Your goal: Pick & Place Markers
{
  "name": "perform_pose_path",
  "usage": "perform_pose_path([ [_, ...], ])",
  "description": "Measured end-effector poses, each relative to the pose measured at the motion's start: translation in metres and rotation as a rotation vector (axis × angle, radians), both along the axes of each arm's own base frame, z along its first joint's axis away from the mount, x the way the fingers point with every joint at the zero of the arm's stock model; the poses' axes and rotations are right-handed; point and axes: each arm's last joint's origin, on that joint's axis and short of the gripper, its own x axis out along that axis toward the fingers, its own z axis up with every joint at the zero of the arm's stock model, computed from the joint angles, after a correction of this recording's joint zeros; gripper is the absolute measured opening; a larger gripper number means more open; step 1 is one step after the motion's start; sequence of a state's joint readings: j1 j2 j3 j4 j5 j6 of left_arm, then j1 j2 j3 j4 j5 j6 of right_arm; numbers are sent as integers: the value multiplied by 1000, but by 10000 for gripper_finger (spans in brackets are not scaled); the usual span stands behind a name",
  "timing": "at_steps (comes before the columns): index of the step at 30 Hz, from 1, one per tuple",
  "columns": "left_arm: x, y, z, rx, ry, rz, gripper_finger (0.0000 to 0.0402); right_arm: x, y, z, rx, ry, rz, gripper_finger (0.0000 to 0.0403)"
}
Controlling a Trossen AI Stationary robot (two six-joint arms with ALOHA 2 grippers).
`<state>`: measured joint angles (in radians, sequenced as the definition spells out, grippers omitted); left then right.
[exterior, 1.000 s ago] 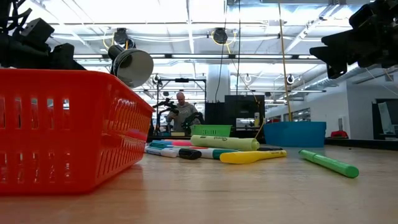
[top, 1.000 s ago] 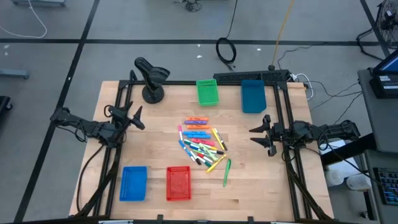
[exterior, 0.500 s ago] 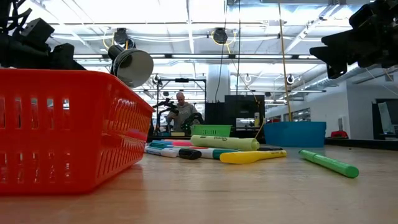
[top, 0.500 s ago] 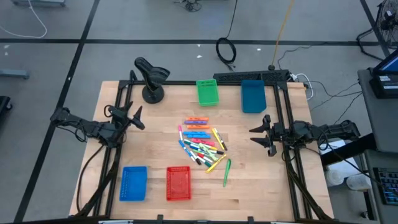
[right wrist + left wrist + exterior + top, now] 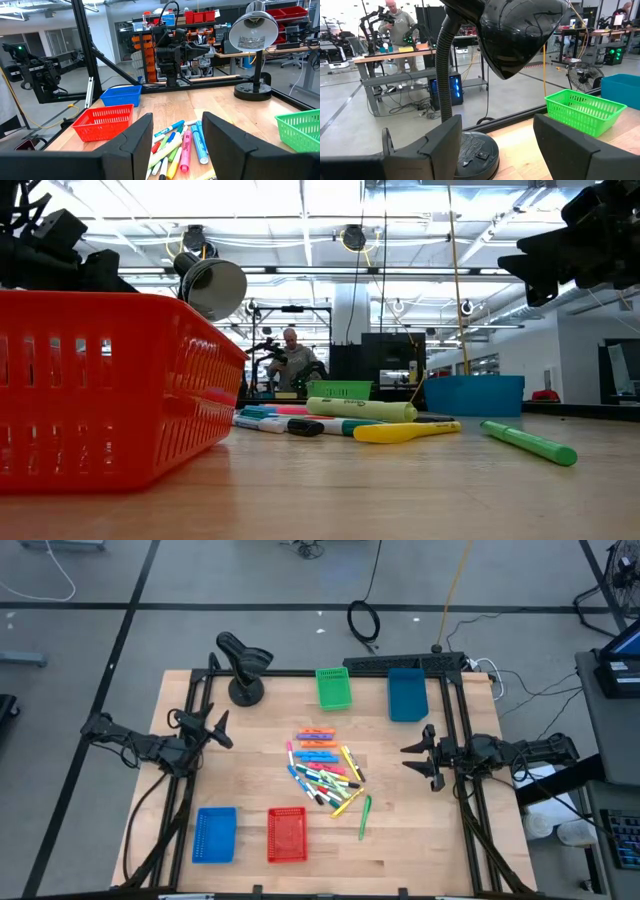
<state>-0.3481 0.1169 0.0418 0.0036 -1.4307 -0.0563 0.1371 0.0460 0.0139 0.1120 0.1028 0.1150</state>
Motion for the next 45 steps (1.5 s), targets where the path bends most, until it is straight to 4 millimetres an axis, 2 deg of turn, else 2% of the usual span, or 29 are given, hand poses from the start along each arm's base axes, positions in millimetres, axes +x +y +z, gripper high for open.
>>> perform_pose_path([
  [41, 0, 0, 0, 0, 1, 0, 251, 0, 0, 2, 2, -13, 0, 160],
  [45, 0, 0, 0, 0, 0, 0, 251, 0, 0, 4, 68, -34, 5, 159],
])
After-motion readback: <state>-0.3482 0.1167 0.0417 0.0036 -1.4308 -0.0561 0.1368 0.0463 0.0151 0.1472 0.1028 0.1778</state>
